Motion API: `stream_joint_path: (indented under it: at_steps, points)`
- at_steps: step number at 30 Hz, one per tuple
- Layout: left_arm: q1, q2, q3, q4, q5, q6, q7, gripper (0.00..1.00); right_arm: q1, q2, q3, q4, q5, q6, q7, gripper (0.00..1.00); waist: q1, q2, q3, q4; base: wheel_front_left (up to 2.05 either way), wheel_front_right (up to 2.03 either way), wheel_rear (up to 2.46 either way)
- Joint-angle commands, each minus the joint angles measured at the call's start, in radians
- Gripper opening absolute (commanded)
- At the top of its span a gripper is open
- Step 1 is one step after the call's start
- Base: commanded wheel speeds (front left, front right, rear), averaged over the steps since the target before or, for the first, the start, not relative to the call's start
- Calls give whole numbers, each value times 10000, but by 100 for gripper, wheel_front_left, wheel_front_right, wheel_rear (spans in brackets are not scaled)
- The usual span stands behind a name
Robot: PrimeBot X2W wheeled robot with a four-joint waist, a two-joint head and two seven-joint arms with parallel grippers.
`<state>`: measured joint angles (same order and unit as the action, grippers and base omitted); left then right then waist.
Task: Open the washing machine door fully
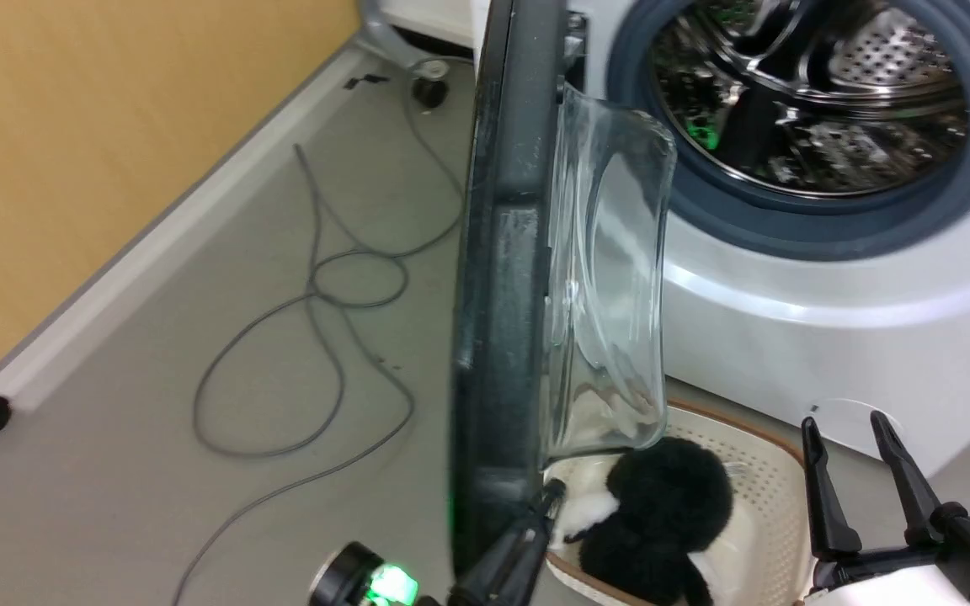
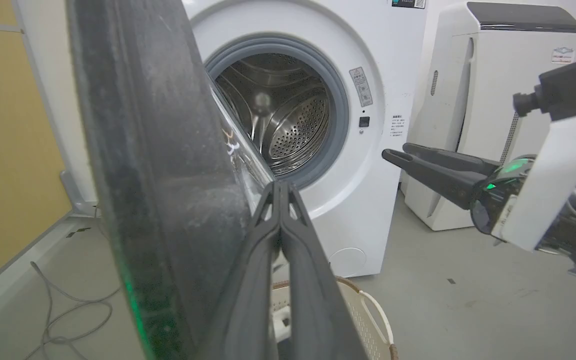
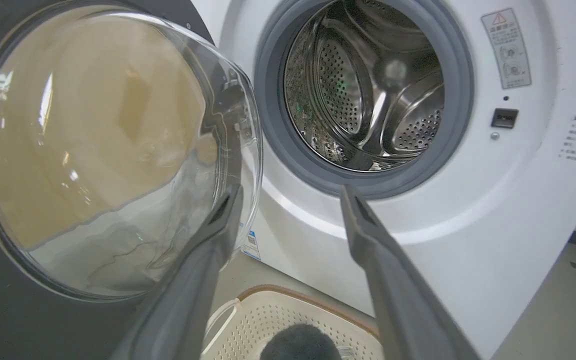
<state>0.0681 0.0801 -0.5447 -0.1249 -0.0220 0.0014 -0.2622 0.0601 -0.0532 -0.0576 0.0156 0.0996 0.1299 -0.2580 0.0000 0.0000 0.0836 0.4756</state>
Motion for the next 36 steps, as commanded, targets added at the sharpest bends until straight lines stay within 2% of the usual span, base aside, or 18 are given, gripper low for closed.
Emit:
stream_joint_path:
  at_steps: [1, 8, 13, 20, 30, 36]
  points:
    - [104, 97, 212, 43, -72, 131, 4, 0, -155, 30, -3, -23, 72, 8, -38, 100, 0, 0, 45, 218, 0, 0, 0]
    - [140, 246, 960, 99, -212, 424, 4, 0, -262, 30, 63, -48, -16, 8, -38, 100, 0, 0, 195, 380, 0, 0, 0]
    - [369, 310, 1890, 41, -417, 883, 4, 0, -287, 30, -27, -47, -31, 8, -38, 100, 0, 0, 322, 404, 0, 0, 0]
    - [170, 402, 3382, 18, -706, 1237, 4, 0, -324, 30, 2, -47, -111, 8, -38, 100, 0, 0, 545, 406, 0, 0, 0]
    - [-1100, 69, 5535, 929, -1541, 1055, 4, 0, -797, 19, 43, -142, -626, 8, -38, 100, 0, 0, 1279, 192, 0, 0, 0]
    - [-2028, -120, 6692, 1649, -1727, 838, 4, 0, -1071, -191, 152, -163, -755, 8, -38, 100, 0, 0, 1815, -162, 0, 0, 0]
